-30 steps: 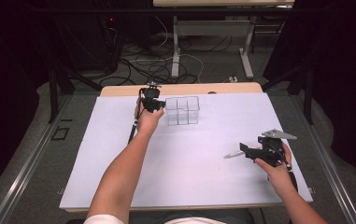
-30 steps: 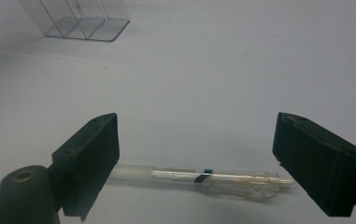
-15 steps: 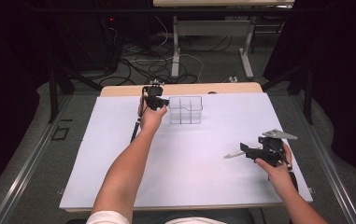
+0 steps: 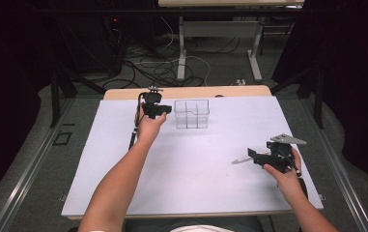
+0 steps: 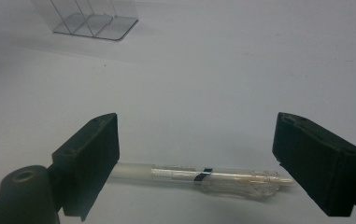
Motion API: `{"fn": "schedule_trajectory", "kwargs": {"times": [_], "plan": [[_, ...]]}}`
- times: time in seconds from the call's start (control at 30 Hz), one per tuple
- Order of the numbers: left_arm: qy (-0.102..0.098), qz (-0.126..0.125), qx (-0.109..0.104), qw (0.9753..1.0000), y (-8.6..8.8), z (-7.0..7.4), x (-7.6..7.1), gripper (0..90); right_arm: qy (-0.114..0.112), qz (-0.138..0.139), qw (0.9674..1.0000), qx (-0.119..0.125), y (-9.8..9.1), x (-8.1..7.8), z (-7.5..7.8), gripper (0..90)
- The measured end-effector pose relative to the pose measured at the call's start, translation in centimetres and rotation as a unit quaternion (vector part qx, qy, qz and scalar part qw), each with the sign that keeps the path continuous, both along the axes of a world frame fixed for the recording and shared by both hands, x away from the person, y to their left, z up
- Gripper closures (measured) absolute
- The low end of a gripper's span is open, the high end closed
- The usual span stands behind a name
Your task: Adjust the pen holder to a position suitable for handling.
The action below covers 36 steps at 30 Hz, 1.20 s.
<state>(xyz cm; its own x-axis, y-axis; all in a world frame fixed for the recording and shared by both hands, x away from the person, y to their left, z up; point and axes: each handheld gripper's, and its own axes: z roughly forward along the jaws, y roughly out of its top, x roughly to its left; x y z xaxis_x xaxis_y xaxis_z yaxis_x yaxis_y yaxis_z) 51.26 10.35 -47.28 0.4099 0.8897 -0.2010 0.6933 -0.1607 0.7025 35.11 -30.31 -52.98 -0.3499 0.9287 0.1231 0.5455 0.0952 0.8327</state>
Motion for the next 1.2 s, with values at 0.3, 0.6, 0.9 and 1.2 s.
{"fn": "schedule_trajectory", "kwargs": {"times": [0.3, 0.6, 0.9, 1.2], "plan": [[-0.012, -0.014, -0.024, 0.9995, 1.1, 0.6, -2.4, 62.7, -0.001, 0.001, 1.0, -0.004, 0.1, 0.0, 0.0, 14.5], [-0.04, -0.029, -0.041, 0.9979, 1.6, 0.4, -4.8, 53.0, 0.0, 0.001, 1.0, -0.006, 0.1, -0.1, 0.0, 14.5], [-0.063, -0.036, -0.043, 0.9964, 2.2, -0.2, -8.2, 41.5, 0.002, 0.006, 1.0, -0.005, 0.2, -0.1, 0.0, 14.4], [-0.099, -0.043, 0.009, 0.9942, 2.9, -0.2, -10.7, 35.3, 0.006, 0.007, 0.9999, -0.007, 0.2, -0.1, 0.0, 14.4]]}}
